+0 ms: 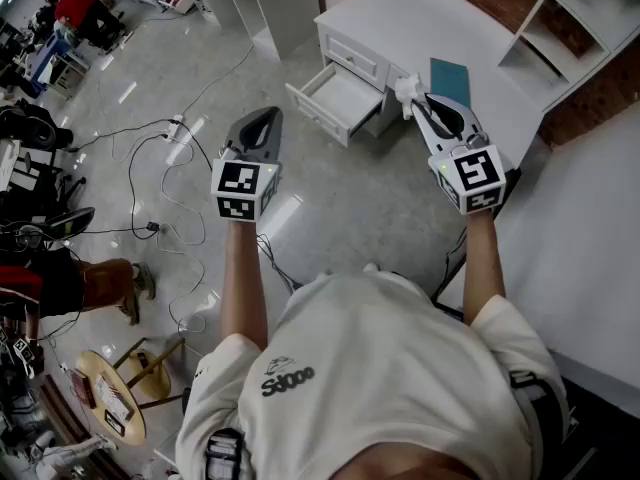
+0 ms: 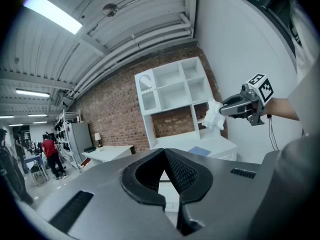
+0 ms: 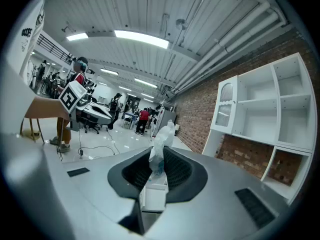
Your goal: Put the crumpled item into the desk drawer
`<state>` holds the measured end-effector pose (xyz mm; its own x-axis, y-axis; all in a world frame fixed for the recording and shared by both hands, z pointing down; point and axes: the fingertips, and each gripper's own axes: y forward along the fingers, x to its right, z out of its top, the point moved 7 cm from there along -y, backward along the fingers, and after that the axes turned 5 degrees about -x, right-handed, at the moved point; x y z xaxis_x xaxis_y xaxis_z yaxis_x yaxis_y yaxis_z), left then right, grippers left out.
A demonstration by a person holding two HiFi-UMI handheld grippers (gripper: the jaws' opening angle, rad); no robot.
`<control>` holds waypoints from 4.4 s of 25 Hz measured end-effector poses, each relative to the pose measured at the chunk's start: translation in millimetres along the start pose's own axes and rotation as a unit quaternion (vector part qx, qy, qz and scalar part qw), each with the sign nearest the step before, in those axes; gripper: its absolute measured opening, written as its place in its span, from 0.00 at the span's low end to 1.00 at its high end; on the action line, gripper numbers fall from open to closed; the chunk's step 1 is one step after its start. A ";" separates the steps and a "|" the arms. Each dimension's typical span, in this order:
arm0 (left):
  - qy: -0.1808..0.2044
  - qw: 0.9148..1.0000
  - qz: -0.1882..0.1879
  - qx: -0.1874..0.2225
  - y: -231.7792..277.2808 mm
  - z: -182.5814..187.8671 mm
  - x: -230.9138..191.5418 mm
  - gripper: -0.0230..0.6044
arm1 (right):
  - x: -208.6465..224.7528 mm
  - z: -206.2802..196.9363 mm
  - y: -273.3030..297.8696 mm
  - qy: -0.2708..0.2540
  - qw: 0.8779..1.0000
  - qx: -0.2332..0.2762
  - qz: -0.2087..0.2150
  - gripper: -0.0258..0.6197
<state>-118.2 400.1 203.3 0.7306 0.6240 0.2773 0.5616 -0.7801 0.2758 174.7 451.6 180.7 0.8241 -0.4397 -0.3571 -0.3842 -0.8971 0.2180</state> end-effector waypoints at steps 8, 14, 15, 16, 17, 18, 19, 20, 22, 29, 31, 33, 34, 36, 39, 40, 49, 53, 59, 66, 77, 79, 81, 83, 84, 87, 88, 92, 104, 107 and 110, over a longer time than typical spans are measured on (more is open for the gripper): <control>-0.001 1.000 0.004 -0.004 22.2 8.8 29.5 0.07 | 30.1 -13.0 -7.3 -0.004 1.000 0.015 0.009 0.13; -0.005 1.000 0.009 -0.009 37.9 17.6 49.7 0.07 | 58.9 -20.7 -10.7 -0.002 0.999 0.027 0.018 0.13; -0.006 1.000 0.010 -0.009 41.4 18.6 51.1 0.07 | 63.7 -22.4 -8.9 -0.003 0.999 0.026 0.019 0.13; -0.005 1.000 0.011 -0.009 43.8 19.7 51.4 0.07 | 67.3 -23.3 -7.1 -0.002 0.999 0.026 0.019 0.13; -0.005 1.000 0.012 -0.009 44.9 20.6 50.5 0.07 | 69.5 -23.4 -5.7 -0.001 0.999 0.028 0.018 0.13; -0.005 1.000 0.013 -0.009 45.5 21.2 48.4 0.07 | 70.9 -23.2 -4.2 0.000 0.999 0.028 0.016 0.13; -0.005 1.000 0.015 -0.008 46.7 21.7 45.2 0.07 | 72.4 -23.2 -1.7 -0.002 1.000 0.027 0.012 0.13; -0.007 1.000 0.017 -0.007 49.2 22.0 41.1 0.07 | 74.6 -23.7 2.7 -0.005 1.000 0.024 0.007 0.13; -0.012 1.000 0.021 -0.004 58.0 21.5 30.7 0.07 | 79.1 -25.4 16.8 -0.014 1.000 0.016 0.005 0.13; -0.020 1.000 0.017 -0.004 101.7 3.3 -35.2 0.07 | 83.1 -20.2 85.0 -0.014 1.000 0.001 0.026 0.13; -0.027 1.000 0.017 0.000 122.4 -2.6 -62.3 0.07 | 88.5 -18.2 113.4 -0.002 1.000 -0.001 0.027 0.13; -0.030 0.999 0.013 0.003 143.2 -3.6 -90.2 0.07 | 96.0 -12.1 143.6 0.000 1.000 -0.002 0.024 0.13; -0.029 1.000 0.012 0.005 153.3 -3.4 -103.5 0.07 | 99.8 -7.8 158.9 -0.001 1.000 -0.002 0.023 0.13; -0.025 1.000 0.009 0.005 173.4 -3.3 -129.2 0.07 | 106.2 0.8 190.0 -0.002 1.000 0.001 0.025 0.13; -0.027 1.000 0.005 0.003 203.5 -3.8 -164.8 0.07 | 112.4 10.9 234.7 -0.005 1.000 0.005 0.030 0.13; -0.029 1.000 0.002 0.001 212.6 -4.6 -175.0 0.07 | 113.7 13.6 248.1 -0.007 0.999 0.004 0.031 0.13; -0.038 0.999 -0.015 -0.021 277.9 -19.3 -254.6 0.07 | 126.5 24.3 351.0 0.029 0.998 -0.014 0.049 0.13; -0.045 0.998 -0.029 -0.020 299.6 -26.9 -280.0 0.07 | 132.5 22.9 386.1 0.032 0.998 -0.031 0.049 0.13; -0.048 0.997 -0.044 -0.033 334.2 -46.8 -310.3 0.07 | 129.7 14.9 439.6 0.036 0.995 -0.065 0.064 0.13; -0.089 0.994 -0.024 -0.058 376.9 -73.6 -328.5 0.06 | 140.4 -13.2 487.6 0.060 0.990 -0.109 0.067 0.13; -0.165 0.979 0.031 -0.118 436.2 -129.8 -315.5 0.05 | 150.4 -89.6 578.0 0.080 0.968 -0.130 0.199 0.11; -0.174 0.975 0.038 -0.133 448.6 -142.9 -309.3 0.05 | 151.6 -108.4 598.2 0.082 0.961 -0.139 0.224 0.11; -0.180 0.972 0.042 -0.146 458.8 -154.4 -304.8 0.05 | 150.9 -124.5 616.0 0.088 0.955 -0.152 0.239 0.11; -0.187 0.968 0.043 -0.160 466.9 -168.3 -301.6 0.05 | 145.9 -141.7 631.1 0.098 0.949 -0.165 0.250 0.11; -0.190 0.967 0.043 -0.166 470.9 -176.4 -300.7 0.05 | 142.1 -151.4 638.4 0.103 0.946 -0.172 0.254 0.11; -0.202 0.961 0.046 -0.182 482.1 -203.8 -300.4 0.05 | 129.4 -182.2 659.9 0.111 0.939 -0.189 0.264 0.11; -0.206 0.959 0.045 -0.188 484.5 -213.5 -300.0 0.05 | 124.6 -192.3 666.0 0.114 0.937 -0.194 0.266 0.11; -0.219 0.951 0.039 -0.217 493.7 -255.6 -296.0 0.05 | 103.7 -235.8 690.1 0.128 0.929 -0.212 0.274 0.11; -0.299 0.926 0.048 -0.225 533.3 -375.9 -263.5 0.05 | 54.2 -370.1 735.5 0.161 0.910 -0.265 0.274 0.11; -0.311 0.921 0.040 -0.232 540.8 -397.5 -252.2 0.05 | 40.6 -402.6 743.1 0.175 0.900 -0.280 0.284 0.11; -0.313 0.918 0.021 -0.241 548.2 -415.0 -241.3 0.05 | 31.7 -435.0 752.1 0.186 0.891 -0.295 0.290 0.11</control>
<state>-147.8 -159.2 669.5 0.9129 0.3263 -0.2451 0.4001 -0.5977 0.6947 92.9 -218.7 728.4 0.6819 -0.6787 0.2727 -0.5946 -0.2973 0.7470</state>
